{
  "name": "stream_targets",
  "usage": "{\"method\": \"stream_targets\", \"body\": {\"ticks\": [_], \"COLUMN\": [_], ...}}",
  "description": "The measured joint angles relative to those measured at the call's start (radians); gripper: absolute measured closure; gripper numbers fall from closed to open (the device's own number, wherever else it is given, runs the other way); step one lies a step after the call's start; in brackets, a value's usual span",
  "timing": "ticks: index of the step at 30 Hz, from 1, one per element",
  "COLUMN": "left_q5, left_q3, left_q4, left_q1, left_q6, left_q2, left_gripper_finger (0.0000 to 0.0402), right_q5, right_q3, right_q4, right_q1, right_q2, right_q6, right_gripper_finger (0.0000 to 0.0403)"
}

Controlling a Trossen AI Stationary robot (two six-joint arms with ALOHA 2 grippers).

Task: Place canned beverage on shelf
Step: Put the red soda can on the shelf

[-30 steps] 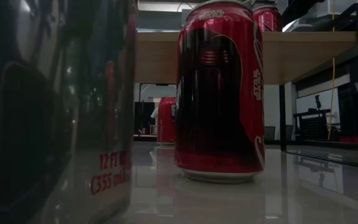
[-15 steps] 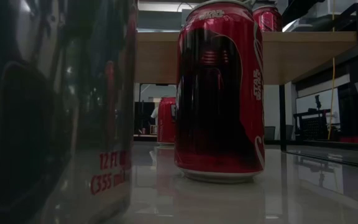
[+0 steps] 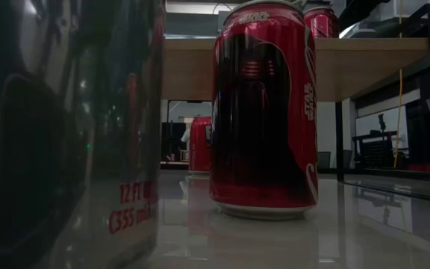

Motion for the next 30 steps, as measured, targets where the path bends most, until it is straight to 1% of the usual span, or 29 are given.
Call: {"method": "stream_targets", "body": {"ticks": [7,11,15,18,20,24,30], "left_q5": [-0.014,-0.02,-0.011,-0.017,-0.031,-0.037,-0.035], "left_q3": [0.0,0.001,0.035,0.099,0.152,0.293,0.504], "left_q4": [0.0,0.0,-0.025,-0.046,-0.093,-0.192,-0.416], "left_q1": [-0.023,-0.051,-0.073,-0.085,-0.094,-0.112,-0.165], "left_q6": [-0.002,-0.003,-0.027,-0.029,-0.041,-0.081,-0.197], "left_q2": [0.0,0.0,0.002,0.003,0.003,0.002,0.002], "left_gripper_finger": [0.0113,0.0117,0.0118,0.0119,0.0119,0.012,0.012], "right_q5": [0.0,0.0,0.0,0.0,0.0,0.0,0.0], "right_q3": [0.0,0.0,0.0,0.0,0.0,0.0,0.0], "right_q4": [0.0,0.0,0.0,0.0,0.0,0.0,0.0], "right_q1": [0.0,0.0,0.0,0.0,0.0,0.0,0.0], "right_q2": [0.0,0.0,0.0,0.0,0.0,0.0,0.0], "right_q6": [0.0,0.0,0.0,0.0,0.0,0.0,0.0], "right_gripper_finger": [0.0015,0.0015,0.0015,0.0015,0.0015,0.0015,0.0015]}}
